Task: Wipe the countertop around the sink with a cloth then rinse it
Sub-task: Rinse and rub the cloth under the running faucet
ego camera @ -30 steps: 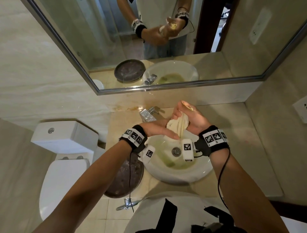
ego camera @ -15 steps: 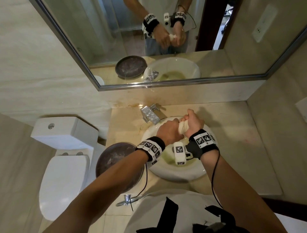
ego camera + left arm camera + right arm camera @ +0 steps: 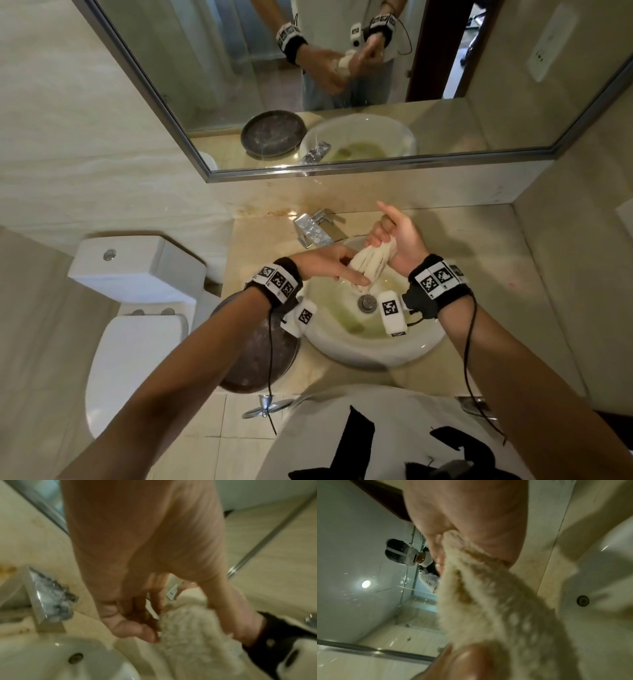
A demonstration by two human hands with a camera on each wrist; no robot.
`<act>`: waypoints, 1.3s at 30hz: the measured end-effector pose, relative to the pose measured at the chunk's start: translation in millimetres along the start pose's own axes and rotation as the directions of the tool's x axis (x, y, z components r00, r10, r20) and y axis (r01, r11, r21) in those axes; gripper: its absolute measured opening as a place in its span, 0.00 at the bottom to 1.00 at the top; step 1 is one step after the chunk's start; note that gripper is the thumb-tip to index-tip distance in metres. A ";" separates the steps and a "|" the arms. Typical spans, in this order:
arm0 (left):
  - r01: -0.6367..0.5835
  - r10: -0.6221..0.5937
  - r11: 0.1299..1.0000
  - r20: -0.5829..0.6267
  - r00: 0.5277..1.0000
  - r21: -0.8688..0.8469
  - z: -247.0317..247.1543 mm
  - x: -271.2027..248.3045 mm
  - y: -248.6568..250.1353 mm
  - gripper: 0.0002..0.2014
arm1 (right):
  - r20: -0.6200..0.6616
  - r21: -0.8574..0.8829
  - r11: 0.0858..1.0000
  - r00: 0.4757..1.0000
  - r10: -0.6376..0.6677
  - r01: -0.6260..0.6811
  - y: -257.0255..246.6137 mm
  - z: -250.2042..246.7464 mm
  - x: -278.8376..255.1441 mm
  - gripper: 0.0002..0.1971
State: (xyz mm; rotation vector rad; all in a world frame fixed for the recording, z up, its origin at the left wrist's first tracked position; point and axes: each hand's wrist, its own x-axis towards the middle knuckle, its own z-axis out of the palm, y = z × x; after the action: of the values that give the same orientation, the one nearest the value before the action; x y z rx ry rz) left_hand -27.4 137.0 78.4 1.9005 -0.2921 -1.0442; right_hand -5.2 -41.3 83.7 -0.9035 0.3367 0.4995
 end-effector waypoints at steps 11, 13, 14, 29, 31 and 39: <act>-0.011 0.021 0.968 0.038 0.999 -0.251 26.2 -14.7 8.4 0.18 | 0.384 -0.201 0.979 0.922 0.049 0.032 -14.6 39.9 -24.2 0.31; 0.077 -0.074 0.997 -0.170 0.983 0.011 27.5 -7.4 3.6 0.28 | 0.208 -0.240 0.970 0.978 0.018 0.033 -3.7 32.4 -19.9 0.30; 0.111 -0.074 0.985 -0.264 0.962 0.128 29.1 -1.8 0.5 0.33 | 0.087 -0.229 0.973 0.996 -0.013 0.033 3.5 28.7 -15.6 0.29; 0.325 0.132 0.573 -0.476 0.869 0.752 76.2 49.2 -43.7 0.19 | -0.630 -0.331 0.872 0.772 0.080 -0.360 69.3 -14.3 12.2 0.33; 0.311 0.105 0.648 -0.486 0.868 0.695 73.8 48.0 -47.6 0.19 | -0.599 -0.379 0.856 0.798 0.064 -0.353 64.9 -18.7 15.0 0.12; 0.137 -0.118 0.984 0.151 0.981 -0.118 14.2 19.2 -31.7 0.18 | -0.116 -0.331 0.938 0.991 0.072 -0.106 31.7 -0.1 26.2 0.30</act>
State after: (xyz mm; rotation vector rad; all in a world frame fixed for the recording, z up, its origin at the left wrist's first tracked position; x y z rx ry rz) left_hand -33.0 134.7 39.2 1.7506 -0.1818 -1.2591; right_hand -0.5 -18.0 50.2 -1.2536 0.3933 0.6072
